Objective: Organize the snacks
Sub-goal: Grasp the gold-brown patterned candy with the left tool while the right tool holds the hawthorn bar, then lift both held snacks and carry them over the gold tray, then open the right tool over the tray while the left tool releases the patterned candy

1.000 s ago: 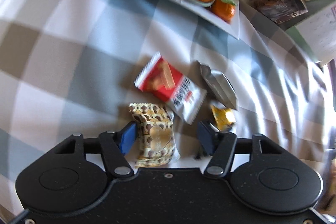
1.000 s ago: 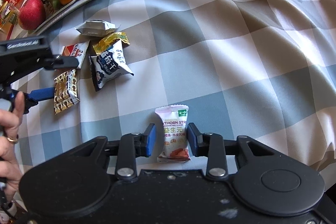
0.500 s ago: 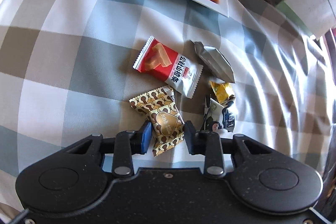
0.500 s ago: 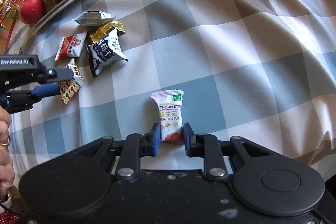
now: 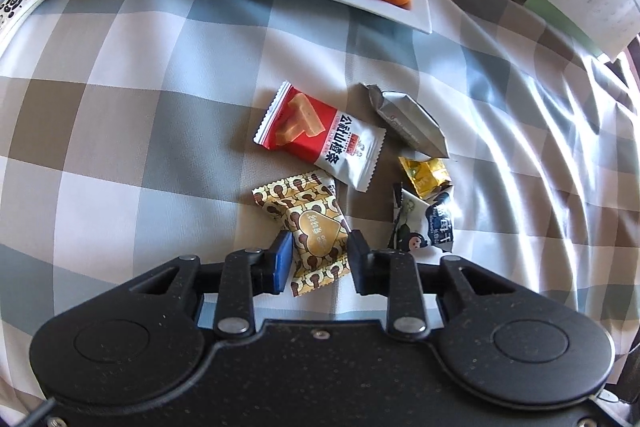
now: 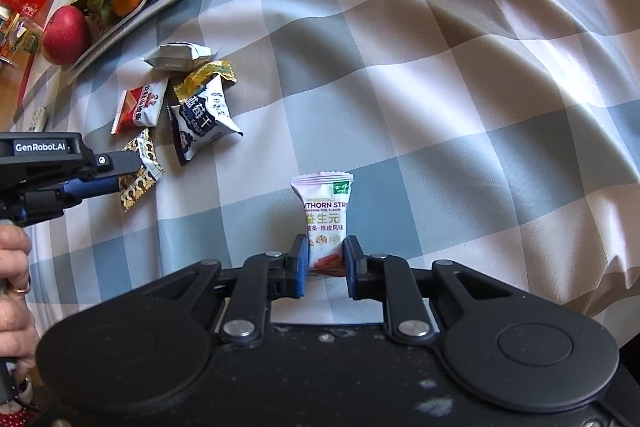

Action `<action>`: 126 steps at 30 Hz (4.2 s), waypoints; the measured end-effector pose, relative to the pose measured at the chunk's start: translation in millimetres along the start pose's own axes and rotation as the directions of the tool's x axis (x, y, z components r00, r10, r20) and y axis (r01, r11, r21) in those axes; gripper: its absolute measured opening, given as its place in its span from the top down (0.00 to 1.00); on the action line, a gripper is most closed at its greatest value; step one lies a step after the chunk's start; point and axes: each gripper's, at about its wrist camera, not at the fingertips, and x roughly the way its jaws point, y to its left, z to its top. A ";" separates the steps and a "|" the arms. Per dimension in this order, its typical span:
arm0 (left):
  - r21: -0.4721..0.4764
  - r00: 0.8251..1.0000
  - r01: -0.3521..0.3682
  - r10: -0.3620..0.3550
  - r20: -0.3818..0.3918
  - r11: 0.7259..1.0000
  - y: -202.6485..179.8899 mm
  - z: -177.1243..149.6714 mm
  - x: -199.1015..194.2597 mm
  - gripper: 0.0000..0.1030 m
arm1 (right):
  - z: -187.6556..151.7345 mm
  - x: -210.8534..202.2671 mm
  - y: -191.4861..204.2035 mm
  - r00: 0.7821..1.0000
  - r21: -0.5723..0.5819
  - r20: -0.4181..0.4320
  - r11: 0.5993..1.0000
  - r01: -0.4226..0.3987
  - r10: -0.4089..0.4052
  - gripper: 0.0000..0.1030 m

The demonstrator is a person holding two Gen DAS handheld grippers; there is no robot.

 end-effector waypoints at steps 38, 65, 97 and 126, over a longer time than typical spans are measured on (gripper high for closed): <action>0.061 0.995 -0.080 0.077 0.060 0.995 -10.9 -115.5 -86.7 0.61 | -31.0 -18.9 4.1 0.998 -0.042 0.061 0.999 0.021 -0.018 0.81; 0.095 0.997 -0.075 0.074 0.015 0.993 -7.9 -312.2 -112.8 0.61 | -255.9 -94.2 -15.8 0.987 -0.028 0.122 0.994 -0.105 0.108 0.81; 0.092 0.973 -0.233 0.231 0.022 0.968 2.3 -311.9 -109.8 0.60 | -248.6 -72.6 -7.6 0.995 -0.030 0.060 0.996 -0.082 0.084 0.80; 0.045 0.939 -0.262 0.266 -0.220 0.964 24.2 -220.6 -105.6 0.57 | -192.0 -54.7 -5.6 0.963 -0.045 -0.263 0.997 -0.067 0.053 0.67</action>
